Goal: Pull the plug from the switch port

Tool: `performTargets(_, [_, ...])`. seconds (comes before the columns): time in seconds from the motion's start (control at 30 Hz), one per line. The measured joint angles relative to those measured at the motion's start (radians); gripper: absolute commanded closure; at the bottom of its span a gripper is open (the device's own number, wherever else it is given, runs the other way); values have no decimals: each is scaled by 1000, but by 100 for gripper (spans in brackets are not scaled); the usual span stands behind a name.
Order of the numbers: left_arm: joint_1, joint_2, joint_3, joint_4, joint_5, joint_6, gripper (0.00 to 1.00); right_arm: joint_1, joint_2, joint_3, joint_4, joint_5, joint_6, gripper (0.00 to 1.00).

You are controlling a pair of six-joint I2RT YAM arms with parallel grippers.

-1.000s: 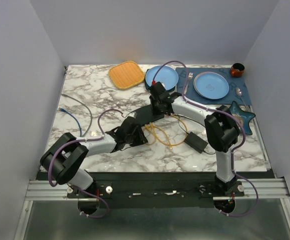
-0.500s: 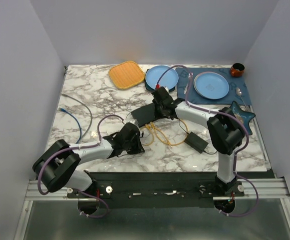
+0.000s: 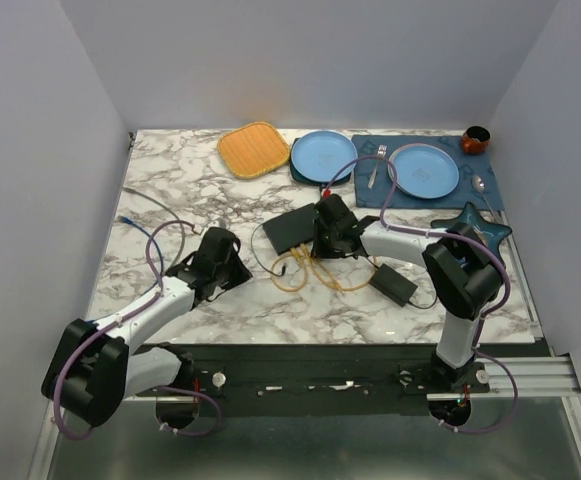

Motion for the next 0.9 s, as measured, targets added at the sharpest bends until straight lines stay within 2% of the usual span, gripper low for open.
performTargets(0.23, [95,105,147,-5,21,42,83,61,-2,-16,35,-82,71,69])
performTargets(0.4, [139,112,163,0,45,53,83,109,-5,-24,35,-121,112,68])
performTargets(0.6, [191,114,175,2,73,63,82,100,-90,-82,30,-111,141,63])
performTargets(0.73, [202,190,229,59,137,64,82,79,-136,-160,116,-128,173,61])
performTargets(0.9, [202,357,300,154,239,62,83,47,-93,-245,295,-223,246,61])
